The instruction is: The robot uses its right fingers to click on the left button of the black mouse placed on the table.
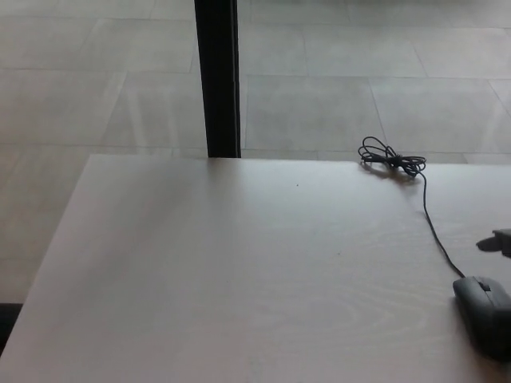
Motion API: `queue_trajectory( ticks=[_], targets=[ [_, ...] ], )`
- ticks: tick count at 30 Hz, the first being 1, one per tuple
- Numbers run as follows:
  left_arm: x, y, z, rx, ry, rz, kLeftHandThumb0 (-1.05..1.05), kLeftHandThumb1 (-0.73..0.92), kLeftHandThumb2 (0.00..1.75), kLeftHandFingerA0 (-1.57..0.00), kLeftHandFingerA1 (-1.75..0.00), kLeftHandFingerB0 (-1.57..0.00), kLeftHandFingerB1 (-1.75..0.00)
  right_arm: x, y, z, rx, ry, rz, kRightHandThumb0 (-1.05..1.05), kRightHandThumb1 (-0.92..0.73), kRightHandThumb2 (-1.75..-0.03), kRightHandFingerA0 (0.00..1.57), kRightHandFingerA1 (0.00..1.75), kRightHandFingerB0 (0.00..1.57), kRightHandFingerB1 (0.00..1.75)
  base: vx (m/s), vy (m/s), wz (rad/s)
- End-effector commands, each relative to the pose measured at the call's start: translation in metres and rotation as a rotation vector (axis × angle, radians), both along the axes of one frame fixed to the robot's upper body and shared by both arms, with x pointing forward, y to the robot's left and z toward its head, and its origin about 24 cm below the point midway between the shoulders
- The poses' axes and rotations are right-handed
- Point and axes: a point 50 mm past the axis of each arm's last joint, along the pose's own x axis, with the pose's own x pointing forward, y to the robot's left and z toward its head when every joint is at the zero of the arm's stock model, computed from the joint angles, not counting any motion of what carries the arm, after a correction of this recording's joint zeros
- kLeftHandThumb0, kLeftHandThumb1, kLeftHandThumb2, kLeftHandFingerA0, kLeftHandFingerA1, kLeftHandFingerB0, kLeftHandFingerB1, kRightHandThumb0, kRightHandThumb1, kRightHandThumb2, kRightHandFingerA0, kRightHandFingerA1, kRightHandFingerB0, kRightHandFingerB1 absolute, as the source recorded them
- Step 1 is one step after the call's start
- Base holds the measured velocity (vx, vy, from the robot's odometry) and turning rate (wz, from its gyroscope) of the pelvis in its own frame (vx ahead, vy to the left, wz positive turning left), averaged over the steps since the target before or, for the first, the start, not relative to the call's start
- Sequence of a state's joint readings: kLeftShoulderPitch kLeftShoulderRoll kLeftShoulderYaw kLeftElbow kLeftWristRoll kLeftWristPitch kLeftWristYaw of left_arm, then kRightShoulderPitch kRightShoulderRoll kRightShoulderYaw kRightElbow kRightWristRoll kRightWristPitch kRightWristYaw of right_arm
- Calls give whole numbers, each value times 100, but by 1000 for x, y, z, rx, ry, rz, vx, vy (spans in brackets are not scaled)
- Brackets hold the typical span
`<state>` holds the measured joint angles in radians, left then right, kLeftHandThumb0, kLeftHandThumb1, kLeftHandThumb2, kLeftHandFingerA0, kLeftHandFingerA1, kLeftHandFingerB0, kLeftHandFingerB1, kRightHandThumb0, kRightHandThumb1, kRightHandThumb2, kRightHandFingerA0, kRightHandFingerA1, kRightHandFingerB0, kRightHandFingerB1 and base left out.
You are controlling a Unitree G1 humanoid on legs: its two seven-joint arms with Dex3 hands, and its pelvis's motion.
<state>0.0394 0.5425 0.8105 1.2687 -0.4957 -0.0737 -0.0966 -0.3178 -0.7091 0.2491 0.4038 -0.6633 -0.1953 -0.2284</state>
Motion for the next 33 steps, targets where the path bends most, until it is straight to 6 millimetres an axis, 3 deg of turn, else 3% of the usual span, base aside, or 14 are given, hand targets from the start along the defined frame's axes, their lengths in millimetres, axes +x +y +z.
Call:
queue_trajectory(
  ticks=[1,9,11,13,14,16,19,21,22,25,26,28,29,33],
  targets=[
    [-8,5,5,32,-11,25,-103,83,94,-63,-67,-37,-46,-11,-59,96,265,-177,-252,-70,-66,-61,116,88,55,38,0,0,0],
    [-11,5,5,32,-21,44,-92,78,119,-57,-68,-37,-52,-53,-111,122,331,-326,-420,-77,-71,-62,112,83,51,37,0,0,0],
    [-11,5,5,37,-6,33,-100,92,82,-60,-63,-39,-42,-65,-122,125,359,-341,-472,-86,-63,-102,104,90,37,49,0,0,0],
    [-12,5,4,30,-11,40,-101,92,83,-61,-64,-40,-42,-78,-134,125,382,-368,-520,-92,-81,-64,108,93,34,50,0,0,0],
    [-13,4,4,30,-9,32,-93,78,119,-53,-66,-38,-51,-91,-148,120,414,-392,-573,-90,-61,-107,106,101,31,59,0,0,0],
    [-13,4,3,32,-8,26,-102,92,80,-59,-64,-42,-44,-96,-152,117,428,-397,-592,-98,-85,-66,103,102,31,63,0,0,0],
    [-12,4,3,23,-10,31,-99,92,82,-60,-64,-39,-42,-114,-167,104,510,-399,-687,-103,-88,-67,95,95,28,67,0,0,0],
    [-13,4,3,28,-10,23,-100,92,81,-60,-65,-42,-45,-131,-185,81,662,-430,-818,-105,-67,-115,101,103,28,70,0,0,0],
    [-13,3,3,28,-7,22,-98,92,83,-63,-65,-41,-42,-139,-190,69,791,-452,-855,-105,-85,-66,98,99,26,67,0,0,0],
    [-13,3,3,27,-17,29,-98,92,82,-64,-65,-42,-42,-149,-198,43,952,-485,-940,-93,-83,-65,77,76,32,56,0,0,0],
    [-13,3,3,28,-13,24,-100,92,81,-63,-66,-43,-46,-153,-200,31,1002,-505,-961,-86,-63,-106,70,73,32,60,0,0,0],
    [-12,3,2,26,-7,10,-94,80,121,-59,-69,-35,-52,-158,-199,12,1120,-524,-1023,-91,-84,-65,104,109,27,57,0,0,0],
    [-11,2,2,24,-8,13,-99,92,84,-64,-65,-43,-45,-161,-193,-2,1198,-561,-1050,-95,-83,-66,100,131,17,63,0,0,0],
    [-11,2,1,13,-17,22,-99,92,82,-58,-63,-38,-41,-166,-183,-37,1306,-560,-1178,-91,-86,-68,99,143,6,60,0,0,0]
  ],
)
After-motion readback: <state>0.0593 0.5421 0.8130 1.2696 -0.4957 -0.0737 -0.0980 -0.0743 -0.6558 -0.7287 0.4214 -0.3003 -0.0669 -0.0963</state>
